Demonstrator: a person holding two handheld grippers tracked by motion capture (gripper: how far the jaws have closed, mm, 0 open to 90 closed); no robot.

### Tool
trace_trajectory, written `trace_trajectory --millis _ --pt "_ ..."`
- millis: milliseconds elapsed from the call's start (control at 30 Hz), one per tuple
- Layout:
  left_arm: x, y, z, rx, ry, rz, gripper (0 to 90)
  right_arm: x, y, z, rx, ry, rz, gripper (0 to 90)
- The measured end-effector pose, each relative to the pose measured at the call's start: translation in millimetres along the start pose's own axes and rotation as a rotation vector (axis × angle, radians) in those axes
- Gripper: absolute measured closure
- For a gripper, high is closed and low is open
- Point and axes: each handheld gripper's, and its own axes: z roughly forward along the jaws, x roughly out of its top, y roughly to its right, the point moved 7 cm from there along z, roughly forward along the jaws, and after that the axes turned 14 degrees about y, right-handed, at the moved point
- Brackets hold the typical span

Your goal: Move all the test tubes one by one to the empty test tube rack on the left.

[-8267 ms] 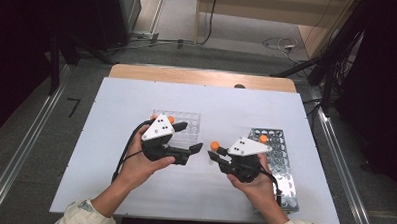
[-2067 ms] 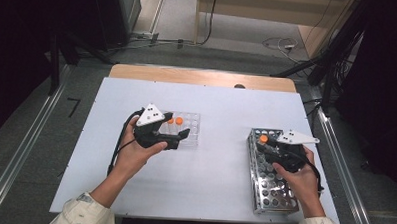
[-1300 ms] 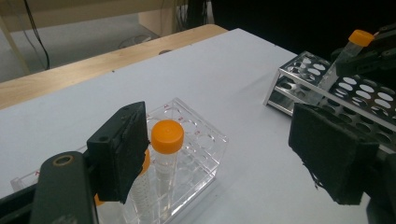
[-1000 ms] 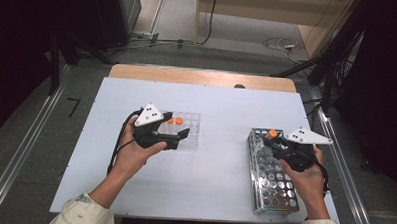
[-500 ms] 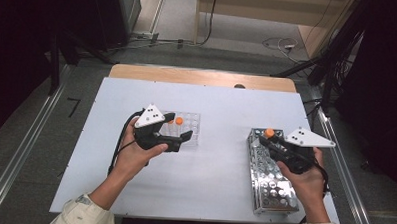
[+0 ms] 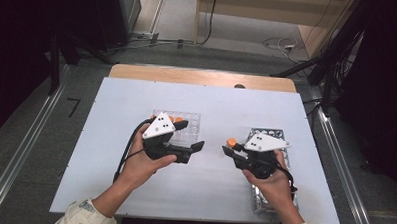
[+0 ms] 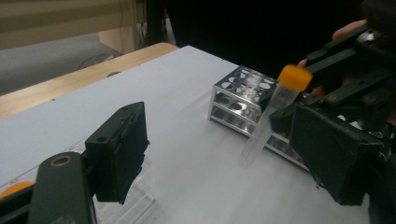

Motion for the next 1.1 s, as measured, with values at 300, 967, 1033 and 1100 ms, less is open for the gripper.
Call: trace_trajectory --millis 300,967,1033,1100 --pt "-9.0 16.2 8.4 -0.055 -0.03 0.018 26.2 -5.7 -22.1 23.4 0.057 -0.04 -0.023 71.9" --pt "-23.2 26.0 14.8 -0.132 -0.064 0.005 70.3 -5.4 -42.4 38.1 0.109 -0.055 -0.045 71.9" --pt "-23.0 26.1 14.9 -0.133 -0.068 0.008 70.5 -5.6 -42.4 37.8 0.11 -0.056 -0.047 71.8" --pt "-21.9 25.6 14.9 -0.133 -0.07 0.011 70.8 -6.0 -42.6 37.4 0.11 -0.052 -0.049 70.4"
